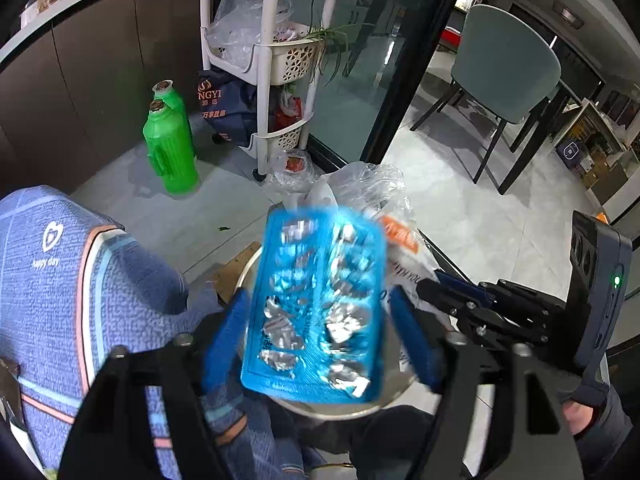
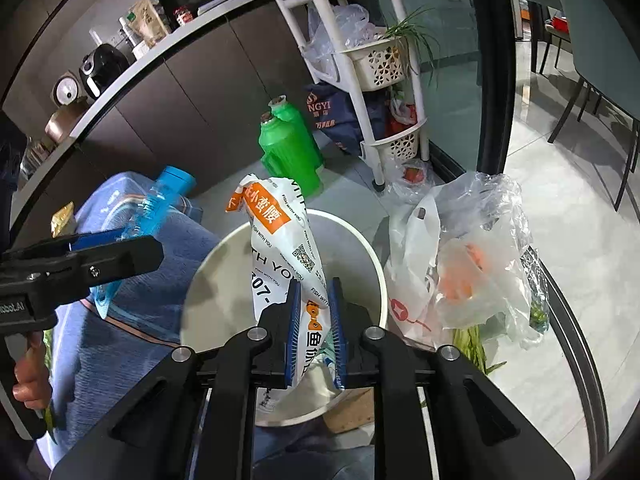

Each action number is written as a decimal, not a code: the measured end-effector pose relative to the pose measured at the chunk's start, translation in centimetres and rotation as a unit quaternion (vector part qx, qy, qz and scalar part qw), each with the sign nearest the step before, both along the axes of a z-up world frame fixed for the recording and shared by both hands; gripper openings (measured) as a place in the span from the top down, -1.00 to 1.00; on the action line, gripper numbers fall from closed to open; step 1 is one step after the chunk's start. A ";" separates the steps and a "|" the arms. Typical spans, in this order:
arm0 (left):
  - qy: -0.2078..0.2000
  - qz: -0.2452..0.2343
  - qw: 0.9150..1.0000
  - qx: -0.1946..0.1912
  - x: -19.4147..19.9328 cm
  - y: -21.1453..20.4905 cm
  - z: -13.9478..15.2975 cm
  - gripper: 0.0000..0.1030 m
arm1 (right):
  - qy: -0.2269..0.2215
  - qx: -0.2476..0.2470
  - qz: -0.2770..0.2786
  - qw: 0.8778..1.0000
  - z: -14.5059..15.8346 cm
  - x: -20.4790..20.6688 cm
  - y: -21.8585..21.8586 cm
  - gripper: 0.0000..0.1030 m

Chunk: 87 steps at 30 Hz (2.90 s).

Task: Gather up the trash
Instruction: 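Carry both items over the white bucket and open both tools to drop them, then return both tools to the table toward the paper cup and dark foil wrapper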

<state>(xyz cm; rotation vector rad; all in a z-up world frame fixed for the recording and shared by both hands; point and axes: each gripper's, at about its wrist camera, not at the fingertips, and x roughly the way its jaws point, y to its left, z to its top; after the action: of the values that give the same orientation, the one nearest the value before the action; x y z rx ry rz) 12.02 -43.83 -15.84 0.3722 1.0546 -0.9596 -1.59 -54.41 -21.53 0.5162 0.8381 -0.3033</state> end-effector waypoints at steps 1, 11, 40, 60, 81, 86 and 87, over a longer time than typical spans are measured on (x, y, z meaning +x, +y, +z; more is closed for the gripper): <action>-0.007 0.005 1.000 -0.001 0.0 0.0 0.0 -0.86 | 0.000 -0.009 0.009 1.000 -0.1 0.1 0.2 0.38; -0.027 0.068 0.997 -0.030 1.4 1.5 2.1 -0.93 | -0.037 -0.071 0.050 0.996 2.0 -1.2 1.8 -0.84; -0.099 0.278 0.954 -0.050 -2.4 27.0 13.0 -0.93 | -0.100 -0.087 0.188 0.973 13.1 0.7 16.5 -0.84; -0.072 0.345 0.935 -0.051 -0.2 41.5 10.6 -0.93 | -0.062 -0.089 0.314 0.943 15.7 7.5 28.3 -0.84; -0.021 0.194 0.981 -0.005 11.9 35.3 5.2 -0.93 | 0.031 -0.103 0.387 0.916 9.0 22.0 29.4 -0.43; 0.024 0.200 0.979 -0.026 13.6 36.1 3.9 -0.93 | 0.036 -0.101 0.400 0.910 8.0 24.1 29.7 -0.32; 0.038 0.202 0.978 -0.032 14.0 36.2 3.7 -0.93 | 0.038 -0.098 0.401 0.910 7.7 24.6 29.8 -0.28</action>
<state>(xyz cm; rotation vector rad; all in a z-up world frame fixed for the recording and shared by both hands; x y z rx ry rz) 26.00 -7.63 -12.18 0.0609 1.1120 -0.6430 22.97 -24.60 -13.78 -0.0568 1.0134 0.3535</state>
